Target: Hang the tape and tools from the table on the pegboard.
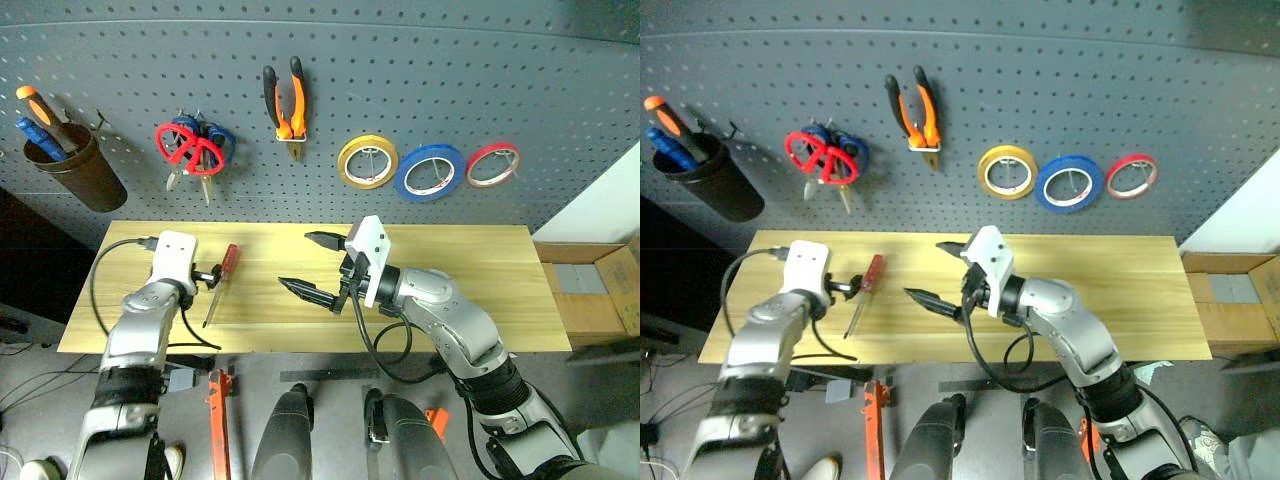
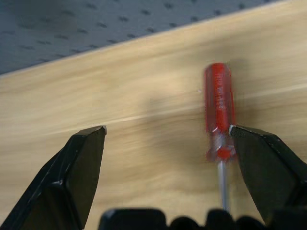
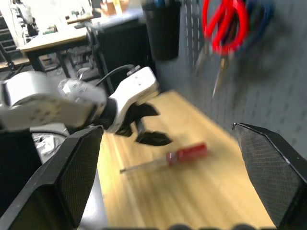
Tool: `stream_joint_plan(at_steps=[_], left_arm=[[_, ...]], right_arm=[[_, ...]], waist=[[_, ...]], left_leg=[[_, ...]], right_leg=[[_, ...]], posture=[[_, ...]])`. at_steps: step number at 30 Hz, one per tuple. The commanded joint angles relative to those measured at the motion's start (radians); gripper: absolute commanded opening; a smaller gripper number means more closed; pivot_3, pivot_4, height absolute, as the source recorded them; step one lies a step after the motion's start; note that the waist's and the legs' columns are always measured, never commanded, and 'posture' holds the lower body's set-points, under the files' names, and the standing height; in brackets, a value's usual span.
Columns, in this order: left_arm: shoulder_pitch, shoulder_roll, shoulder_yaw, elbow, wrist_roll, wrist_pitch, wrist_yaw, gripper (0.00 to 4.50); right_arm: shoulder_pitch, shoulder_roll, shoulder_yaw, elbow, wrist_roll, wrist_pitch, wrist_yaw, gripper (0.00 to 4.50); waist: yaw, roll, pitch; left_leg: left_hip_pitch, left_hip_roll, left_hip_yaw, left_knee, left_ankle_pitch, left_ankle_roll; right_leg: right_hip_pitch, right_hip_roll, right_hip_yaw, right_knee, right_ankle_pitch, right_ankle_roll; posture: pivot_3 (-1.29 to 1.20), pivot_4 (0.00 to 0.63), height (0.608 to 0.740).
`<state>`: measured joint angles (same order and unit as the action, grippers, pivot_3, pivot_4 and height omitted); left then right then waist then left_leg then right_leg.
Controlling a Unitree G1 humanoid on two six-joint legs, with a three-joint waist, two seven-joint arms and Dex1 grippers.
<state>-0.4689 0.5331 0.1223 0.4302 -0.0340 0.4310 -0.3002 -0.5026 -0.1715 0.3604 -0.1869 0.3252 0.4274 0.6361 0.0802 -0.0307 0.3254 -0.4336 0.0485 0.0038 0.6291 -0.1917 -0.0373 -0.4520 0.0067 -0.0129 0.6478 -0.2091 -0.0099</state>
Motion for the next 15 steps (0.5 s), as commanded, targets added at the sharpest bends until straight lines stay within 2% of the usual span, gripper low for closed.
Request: stream_joint_plan(at_steps=[1,9,13,15], left_arm=[[-0.057,-0.011,-0.037,0.150,0.012,-0.106,-0.072,4.43],[-0.179,-0.027,-0.043,0.371,0.021,-0.160,-0.063,4.43],[-0.190,-0.014,-0.037,0.390,0.020,-0.151,-0.058,3.56],[-0.189,-0.008,-0.033,0.384,0.016,-0.135,-0.062,2.82]], right_arm=[[-0.009,0.017,-0.003,-0.031,-0.005,-0.012,0.004,4.50],[0.013,0.013,-0.016,-0.067,-0.011,0.016,-0.013,4.50],[0.017,0.013,-0.024,-0.063,-0.018,0.011,-0.016,4.50],[0.013,0.016,-0.030,-0.056,-0.020,0.007,-0.015,4.50]], waist=[[-0.002,-0.004,0.009],[-0.015,-0.005,0.037],[-0.029,-0.005,0.044],[-0.031,-0.004,0.046]], left_leg=[[-0.001,-0.001,0.001,0.000,-0.001,0.001],[-0.003,-0.001,0.001,0.000,-0.005,0.002],[-0.002,-0.001,0.001,0.000,-0.004,0.002],[-0.001,-0.001,0.001,0.001,-0.004,0.001]], right_leg=[[-0.002,0.000,0.001,0.001,0.000,0.001],[-0.003,-0.006,0.000,0.002,-0.003,0.003],[-0.003,-0.006,0.000,0.002,-0.003,0.003],[-0.003,-0.006,0.000,0.003,-0.003,0.003]], posture=[[0.17,0.434,0.740],[0.14,0.451,0.740],[0.14,0.447,0.740],[0.14,0.444,0.740]])
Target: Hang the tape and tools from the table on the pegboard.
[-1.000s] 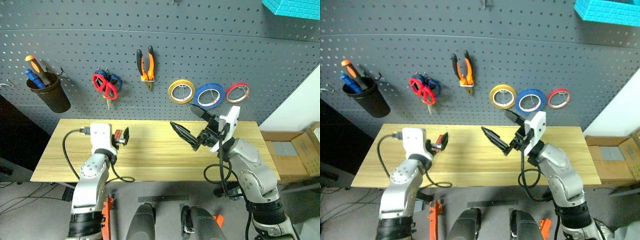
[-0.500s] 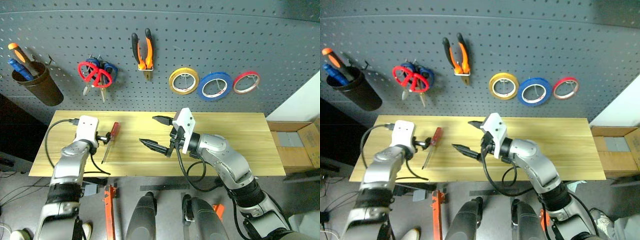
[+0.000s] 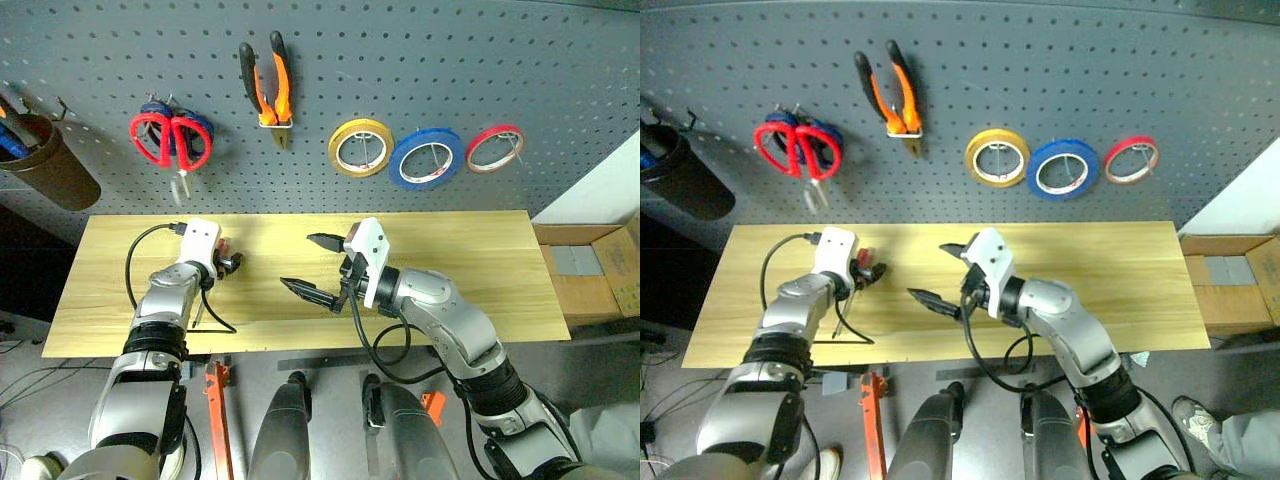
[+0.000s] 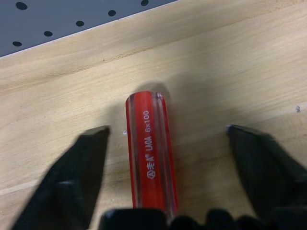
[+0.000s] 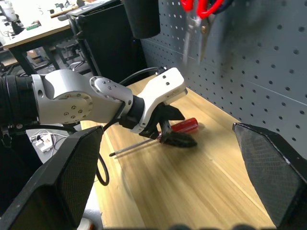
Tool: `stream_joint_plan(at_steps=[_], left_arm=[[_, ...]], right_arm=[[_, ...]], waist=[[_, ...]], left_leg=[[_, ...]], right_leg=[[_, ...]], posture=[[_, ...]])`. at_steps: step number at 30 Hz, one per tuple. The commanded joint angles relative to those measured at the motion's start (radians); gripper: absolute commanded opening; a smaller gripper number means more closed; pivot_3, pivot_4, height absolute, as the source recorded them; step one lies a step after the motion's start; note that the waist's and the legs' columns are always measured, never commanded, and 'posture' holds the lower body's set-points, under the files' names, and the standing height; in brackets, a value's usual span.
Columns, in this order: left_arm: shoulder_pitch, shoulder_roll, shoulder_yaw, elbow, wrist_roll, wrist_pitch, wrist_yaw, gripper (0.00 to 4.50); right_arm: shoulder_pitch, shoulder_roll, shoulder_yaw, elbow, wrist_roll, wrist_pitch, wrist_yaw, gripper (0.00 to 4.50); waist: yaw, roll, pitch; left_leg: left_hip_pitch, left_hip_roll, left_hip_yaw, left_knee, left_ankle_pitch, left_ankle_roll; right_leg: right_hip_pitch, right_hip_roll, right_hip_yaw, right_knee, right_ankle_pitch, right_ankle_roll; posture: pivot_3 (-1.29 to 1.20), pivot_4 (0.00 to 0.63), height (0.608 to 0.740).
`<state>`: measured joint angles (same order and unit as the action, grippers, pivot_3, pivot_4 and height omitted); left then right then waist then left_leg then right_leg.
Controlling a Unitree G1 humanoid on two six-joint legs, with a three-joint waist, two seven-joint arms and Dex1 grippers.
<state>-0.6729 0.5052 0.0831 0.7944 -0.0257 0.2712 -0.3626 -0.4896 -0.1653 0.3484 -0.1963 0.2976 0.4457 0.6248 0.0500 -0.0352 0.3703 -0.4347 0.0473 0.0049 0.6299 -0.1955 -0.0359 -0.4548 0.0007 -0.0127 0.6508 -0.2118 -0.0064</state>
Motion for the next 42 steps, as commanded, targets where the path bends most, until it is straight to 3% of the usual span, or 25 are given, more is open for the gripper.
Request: stream_joint_plan(at_steps=[1,6,14,18,22,27,31,34,42], left_arm=[[0.018,0.024,0.010,0.013,0.007,0.031,0.004,2.51],[0.056,0.028,0.030,-0.047,-0.008,0.073,0.021,0.85],[0.208,0.010,0.055,-0.336,-0.020,0.157,0.068,0.84],[0.325,0.003,0.103,-0.628,-0.029,0.180,0.123,0.84],[0.437,0.030,0.201,-0.991,0.093,0.145,0.289,0.84],[0.396,0.058,0.283,-1.176,0.210,0.056,0.428,0.84],[0.218,0.124,0.292,-1.105,0.213,-0.044,0.445,0.84],[0.091,0.163,0.277,-1.004,0.205,-0.113,0.443,0.84],[-0.217,0.243,0.262,-0.587,0.192,-0.354,0.475,0.84]], right_arm=[[-0.003,0.011,-0.021,-0.043,0.007,-0.012,-0.004,4.50],[-0.023,0.021,-0.029,-0.013,-0.001,-0.029,0.003,4.50],[-0.033,0.005,-0.060,-0.008,0.024,-0.044,0.040,4.50],[-0.027,-0.009,-0.104,-0.041,0.067,-0.033,0.070,4.50],[-0.028,0.020,-0.170,-0.115,0.179,0.022,0.052,4.50],[-0.069,0.067,-0.196,-0.091,0.211,0.002,0.030,4.50],[-0.151,0.139,-0.230,-0.063,0.261,-0.020,0.018,4.50],[-0.211,0.179,-0.250,-0.050,0.284,-0.028,0.007,4.50],[-0.262,0.203,-0.253,0.015,0.241,-0.085,-0.022,4.50]], waist=[[-0.001,0.000,0.002],[-0.009,0.000,0.003],[-0.015,0.000,0.002],[-0.011,-0.002,0.001],[0.001,-0.010,-0.004],[0.032,-0.011,-0.031],[0.061,-0.022,-0.046],[0.079,-0.021,-0.069],[0.091,-0.025,-0.095]], left_leg=[[0.000,0.000,0.000,0.000,0.000,0.000],[0.001,0.001,0.000,-0.001,0.001,-0.001],[0.001,0.000,0.000,-0.001,0.001,-0.001],[0.000,0.000,-0.001,-0.002,0.001,-0.002],[-0.002,0.001,-0.005,-0.004,0.002,-0.005],[-0.002,0.000,-0.002,-0.006,0.003,-0.007],[-0.002,0.000,-0.003,-0.005,0.004,-0.008],[-0.002,0.000,-0.003,-0.005,0.005,-0.009],[-0.001,-0.002,-0.002,-0.004,0.005,-0.009]], right_leg=[[0.000,0.000,0.000,0.001,0.000,0.000],[-0.001,0.001,0.000,0.002,0.000,0.000],[-0.001,-0.001,0.000,0.001,0.000,0.000],[-0.001,-0.002,0.000,0.000,0.000,0.000],[-0.001,-0.002,-0.003,-0.002,0.000,0.000],[-0.001,-0.002,-0.003,-0.004,0.000,0.000],[-0.001,-0.001,-0.006,-0.004,0.002,-0.002],[0.000,0.000,-0.008,-0.005,0.002,-0.003],[0.001,0.002,-0.013,-0.004,0.003,-0.004]], posture=[[0.14,0.444,0.740],[0.15,0.428,0.740],[0.17,0.371,0.740],[0.21,0.314,0.740],[0.26,0.265,0.740],[0.31,0.202,0.740],[0.33,0.179,0.740],[0.33,0.161,0.740],[0.30,0.149,0.740]])
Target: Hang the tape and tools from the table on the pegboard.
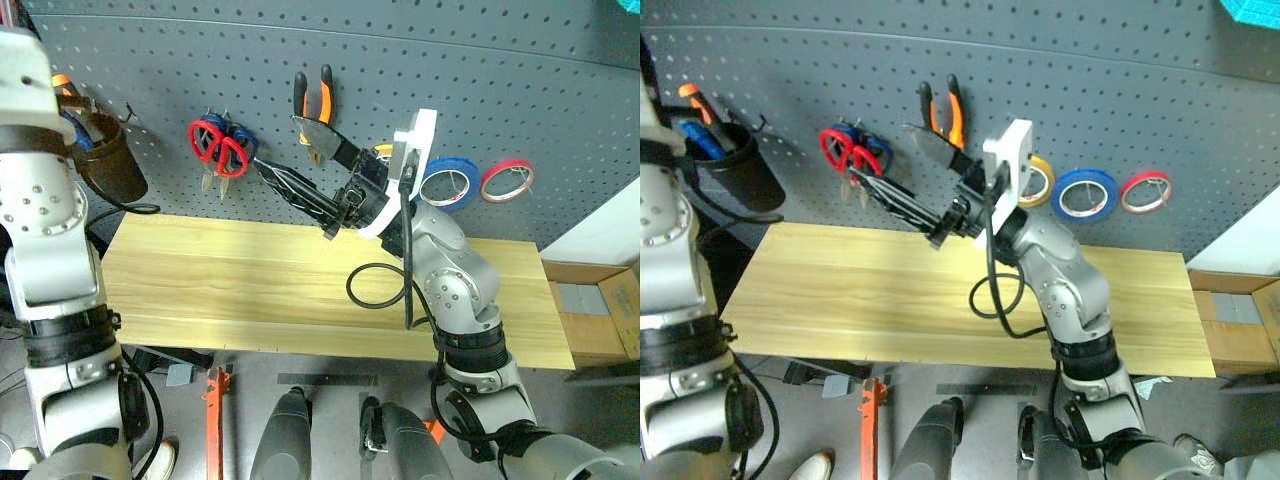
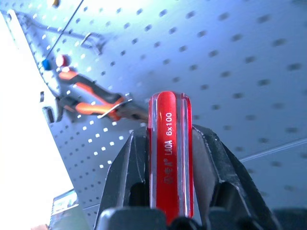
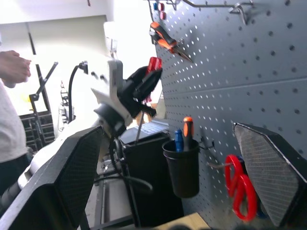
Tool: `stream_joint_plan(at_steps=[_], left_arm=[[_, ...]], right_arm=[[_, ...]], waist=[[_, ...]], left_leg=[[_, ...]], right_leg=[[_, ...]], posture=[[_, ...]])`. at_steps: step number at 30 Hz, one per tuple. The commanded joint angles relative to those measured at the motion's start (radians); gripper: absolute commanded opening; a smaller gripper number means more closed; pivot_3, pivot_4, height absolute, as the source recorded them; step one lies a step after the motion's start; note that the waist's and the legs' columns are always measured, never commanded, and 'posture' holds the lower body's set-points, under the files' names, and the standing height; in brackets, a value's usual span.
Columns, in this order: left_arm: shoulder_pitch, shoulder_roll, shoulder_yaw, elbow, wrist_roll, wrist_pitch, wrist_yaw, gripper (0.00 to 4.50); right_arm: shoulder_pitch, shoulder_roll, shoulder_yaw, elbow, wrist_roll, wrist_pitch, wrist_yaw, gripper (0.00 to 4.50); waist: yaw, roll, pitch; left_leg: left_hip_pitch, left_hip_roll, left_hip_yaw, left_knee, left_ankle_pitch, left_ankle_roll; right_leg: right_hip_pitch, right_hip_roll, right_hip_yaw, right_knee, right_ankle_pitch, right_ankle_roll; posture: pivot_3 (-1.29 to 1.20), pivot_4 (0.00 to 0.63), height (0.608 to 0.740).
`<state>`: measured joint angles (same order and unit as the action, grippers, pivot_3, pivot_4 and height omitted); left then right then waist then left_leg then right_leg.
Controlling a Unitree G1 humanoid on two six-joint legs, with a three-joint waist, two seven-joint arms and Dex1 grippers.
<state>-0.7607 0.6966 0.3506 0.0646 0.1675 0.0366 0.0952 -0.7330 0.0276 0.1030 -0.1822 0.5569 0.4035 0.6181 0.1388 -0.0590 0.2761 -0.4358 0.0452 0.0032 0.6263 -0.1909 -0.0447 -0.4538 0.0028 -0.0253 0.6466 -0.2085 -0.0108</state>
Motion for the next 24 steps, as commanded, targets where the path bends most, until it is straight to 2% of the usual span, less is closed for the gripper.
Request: stream_joint_plan(at_steps=[1,7,13,18,24], left_arm=[[-0.175,0.060,-0.015,0.216,-0.003,-0.158,0.017,0.84],[-0.362,0.064,-0.056,0.563,-0.023,-0.321,0.006,0.84],[-0.440,0.026,-0.074,0.777,-0.063,-0.397,-0.006,0.84],[-0.410,-0.020,-0.076,0.873,-0.111,-0.390,-0.062,0.84],[-0.333,-0.041,-0.057,0.832,-0.145,-0.369,-0.049,0.84]], right_arm=[[-0.018,0.009,-0.006,0.007,-0.025,-0.050,-0.019,4.50],[-0.001,0.003,-0.007,0.007,-0.048,-0.057,-0.048,4.50],[0.018,-0.016,-0.003,-0.003,-0.069,-0.054,-0.058,4.50],[0.034,-0.033,0.010,-0.012,-0.078,-0.044,-0.061,4.50],[0.040,-0.044,0.014,-0.014,-0.078,-0.045,-0.066,4.50]], waist=[[0.003,-0.002,-0.001],[0.002,-0.002,-0.005],[-0.002,-0.002,-0.005],[-0.006,-0.002,-0.005],[-0.009,-0.002,-0.005]], left_leg=[[0.000,0.001,-0.001,0.001,0.000,0.000],[0.000,0.002,-0.001,0.001,0.001,-0.002],[0.000,0.002,-0.001,0.002,0.001,-0.002],[0.000,0.002,-0.002,0.003,0.002,-0.002],[0.000,0.002,-0.003,0.003,0.002,-0.002]], right_leg=[[0.000,0.001,-0.001,0.000,0.001,-0.001],[0.001,0.003,-0.003,0.001,0.005,-0.008],[0.001,0.004,-0.004,0.002,0.005,-0.009],[0.001,0.004,-0.005,0.003,0.005,-0.009],[0.001,0.004,-0.005,0.004,0.006,-0.009]], posture=[[0.30,0.149,0.740],[0.28,0.159,0.740],[0.26,0.176,0.740],[0.25,0.193,0.740],[0.25,0.193,0.740]])
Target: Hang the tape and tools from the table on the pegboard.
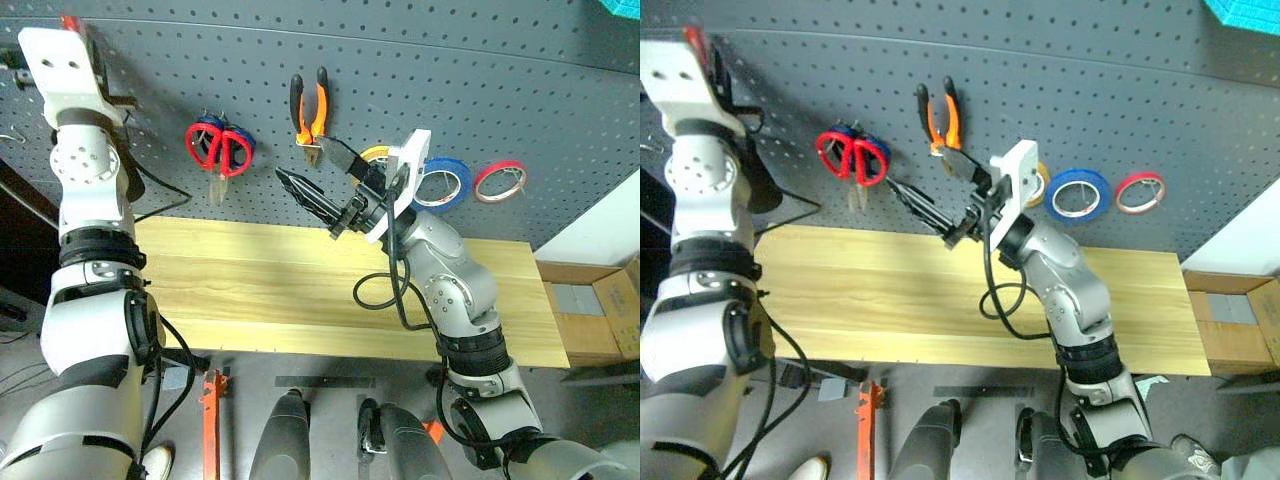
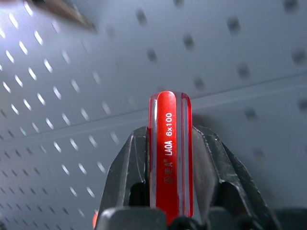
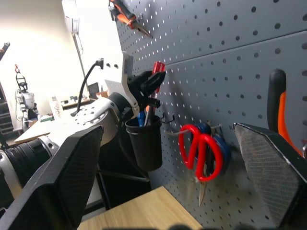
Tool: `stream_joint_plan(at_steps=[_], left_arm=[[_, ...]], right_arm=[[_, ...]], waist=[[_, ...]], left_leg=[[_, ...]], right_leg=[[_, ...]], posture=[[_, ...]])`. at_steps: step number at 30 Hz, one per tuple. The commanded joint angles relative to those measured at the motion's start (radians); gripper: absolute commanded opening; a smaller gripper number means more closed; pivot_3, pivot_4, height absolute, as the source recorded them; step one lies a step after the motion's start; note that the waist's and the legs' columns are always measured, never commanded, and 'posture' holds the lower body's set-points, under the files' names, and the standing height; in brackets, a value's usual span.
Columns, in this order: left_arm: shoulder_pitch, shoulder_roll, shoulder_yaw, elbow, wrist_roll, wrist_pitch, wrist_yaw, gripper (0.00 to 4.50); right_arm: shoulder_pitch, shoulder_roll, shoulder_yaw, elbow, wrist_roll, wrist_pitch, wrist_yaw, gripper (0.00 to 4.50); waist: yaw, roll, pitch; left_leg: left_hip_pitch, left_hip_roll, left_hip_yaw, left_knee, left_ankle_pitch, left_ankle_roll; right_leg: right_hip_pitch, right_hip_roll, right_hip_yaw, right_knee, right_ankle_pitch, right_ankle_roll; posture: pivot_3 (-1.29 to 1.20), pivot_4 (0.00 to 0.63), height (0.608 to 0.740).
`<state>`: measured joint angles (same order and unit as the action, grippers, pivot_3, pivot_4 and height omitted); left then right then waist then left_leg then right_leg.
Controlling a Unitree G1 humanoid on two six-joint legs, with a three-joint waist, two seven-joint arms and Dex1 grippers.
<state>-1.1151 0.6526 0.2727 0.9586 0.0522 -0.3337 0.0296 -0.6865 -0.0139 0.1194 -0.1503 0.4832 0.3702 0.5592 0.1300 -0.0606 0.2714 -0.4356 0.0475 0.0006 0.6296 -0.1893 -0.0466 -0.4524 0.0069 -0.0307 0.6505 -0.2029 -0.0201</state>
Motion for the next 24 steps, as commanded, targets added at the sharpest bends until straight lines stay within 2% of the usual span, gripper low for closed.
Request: stream_joint_plan(at_steps=[1,11,22,24], left_arm=[[0.042,-0.003,0.024,-0.081,-0.036,0.009,0.022,0.84],[0.203,-0.048,0.044,-0.321,-0.070,0.121,0.075,0.84],[0.231,-0.052,0.059,-0.401,-0.109,0.203,0.066,4.41],[0.246,-0.061,0.064,-0.428,-0.124,0.221,0.058,4.46]], right_arm=[[-0.007,-0.003,-0.001,-0.040,-0.008,-0.015,-0.007,4.50],[-0.011,-0.013,-0.008,-0.010,-0.018,-0.022,0.002,4.50],[-0.014,-0.017,-0.016,0.001,-0.028,-0.027,0.007,4.50],[-0.012,-0.022,-0.017,-0.001,-0.029,-0.028,0.008,4.50]], waist=[[-0.001,0.000,0.000],[0.000,0.000,0.000],[0.001,0.000,0.000],[0.001,0.000,0.000]], left_leg=[[0.000,0.000,0.000,0.000,0.000,0.000],[0.003,0.000,-0.002,0.004,0.001,-0.001],[0.003,0.000,-0.003,0.005,0.006,-0.001],[0.003,0.000,-0.003,0.005,0.006,-0.001]], right_leg=[[0.000,0.000,0.000,0.000,0.000,0.000],[0.001,-0.001,-0.001,0.010,0.000,0.000],[0.002,-0.001,-0.002,0.011,0.000,-0.001],[0.002,-0.001,-0.002,0.011,0.000,0.000]], posture=[[0.25,0.193,0.740],[0.27,0.198,0.740],[0.27,0.205,0.740],[0.27,0.208,0.740]])
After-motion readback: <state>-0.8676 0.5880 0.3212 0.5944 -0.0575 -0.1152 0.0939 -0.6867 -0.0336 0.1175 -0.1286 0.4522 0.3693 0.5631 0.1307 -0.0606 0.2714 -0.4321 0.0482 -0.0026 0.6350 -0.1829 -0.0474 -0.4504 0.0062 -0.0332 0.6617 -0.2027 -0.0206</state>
